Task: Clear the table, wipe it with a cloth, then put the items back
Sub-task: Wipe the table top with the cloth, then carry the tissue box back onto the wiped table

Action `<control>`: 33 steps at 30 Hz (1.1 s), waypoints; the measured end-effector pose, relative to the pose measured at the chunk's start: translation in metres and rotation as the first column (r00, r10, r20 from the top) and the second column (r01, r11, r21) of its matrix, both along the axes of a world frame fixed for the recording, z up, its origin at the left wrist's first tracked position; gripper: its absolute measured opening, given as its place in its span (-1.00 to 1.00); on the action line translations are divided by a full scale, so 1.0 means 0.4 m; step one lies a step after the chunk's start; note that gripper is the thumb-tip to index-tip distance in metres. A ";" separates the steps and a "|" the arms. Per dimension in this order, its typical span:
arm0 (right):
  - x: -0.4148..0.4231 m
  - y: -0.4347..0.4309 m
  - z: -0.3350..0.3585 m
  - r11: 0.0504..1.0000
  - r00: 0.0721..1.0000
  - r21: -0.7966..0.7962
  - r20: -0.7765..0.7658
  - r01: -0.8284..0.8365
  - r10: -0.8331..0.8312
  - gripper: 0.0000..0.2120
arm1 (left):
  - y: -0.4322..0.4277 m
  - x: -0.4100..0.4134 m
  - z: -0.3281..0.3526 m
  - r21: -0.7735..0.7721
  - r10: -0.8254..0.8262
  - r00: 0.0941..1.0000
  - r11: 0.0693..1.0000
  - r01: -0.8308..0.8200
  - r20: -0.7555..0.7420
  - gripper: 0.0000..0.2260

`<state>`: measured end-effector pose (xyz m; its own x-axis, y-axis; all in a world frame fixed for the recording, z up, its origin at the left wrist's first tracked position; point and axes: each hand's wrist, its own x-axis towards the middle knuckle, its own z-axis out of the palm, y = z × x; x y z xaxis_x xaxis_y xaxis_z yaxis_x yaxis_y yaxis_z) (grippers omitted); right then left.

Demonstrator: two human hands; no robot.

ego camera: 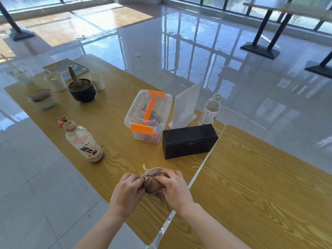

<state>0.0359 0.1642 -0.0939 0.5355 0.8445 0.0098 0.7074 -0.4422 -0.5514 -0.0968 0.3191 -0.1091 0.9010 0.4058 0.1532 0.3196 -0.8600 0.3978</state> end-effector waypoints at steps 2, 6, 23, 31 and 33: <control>-0.002 0.031 -0.014 0.999 1.000 -0.042 0.004 -0.015 0.015 -0.65 | 0.020 -0.002 -0.005 -0.005 0.020 0.999 1.000 -0.020 -0.050 -0.86; -0.003 0.045 -0.047 0.975 0.996 -0.204 -0.042 -0.087 0.080 -0.58 | 0.015 -0.008 -0.012 -0.057 0.068 0.977 0.995 -0.081 -0.203 -0.70; 0.316 -0.076 0.181 0.980 0.944 0.010 0.269 0.196 -0.192 -0.32 | -0.066 0.334 0.184 0.119 -0.108 0.994 0.987 0.106 0.005 -0.43; 0.448 -0.010 0.213 0.884 0.934 -0.442 0.358 0.150 0.020 -0.09 | -0.055 0.503 0.213 0.182 -0.141 0.965 0.966 0.183 -0.222 -0.24; 0.462 0.000 0.210 0.862 0.926 -0.486 0.373 0.143 0.057 -0.09 | -0.049 0.523 0.213 0.187 -0.127 0.955 0.966 0.181 -0.266 -0.25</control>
<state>0.2206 0.1642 -0.0099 0.6130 0.7635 -0.2031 0.7846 -0.6186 0.0425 0.1123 0.2993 -0.0241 0.9699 0.2426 -0.0194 0.2430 -0.9612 0.1303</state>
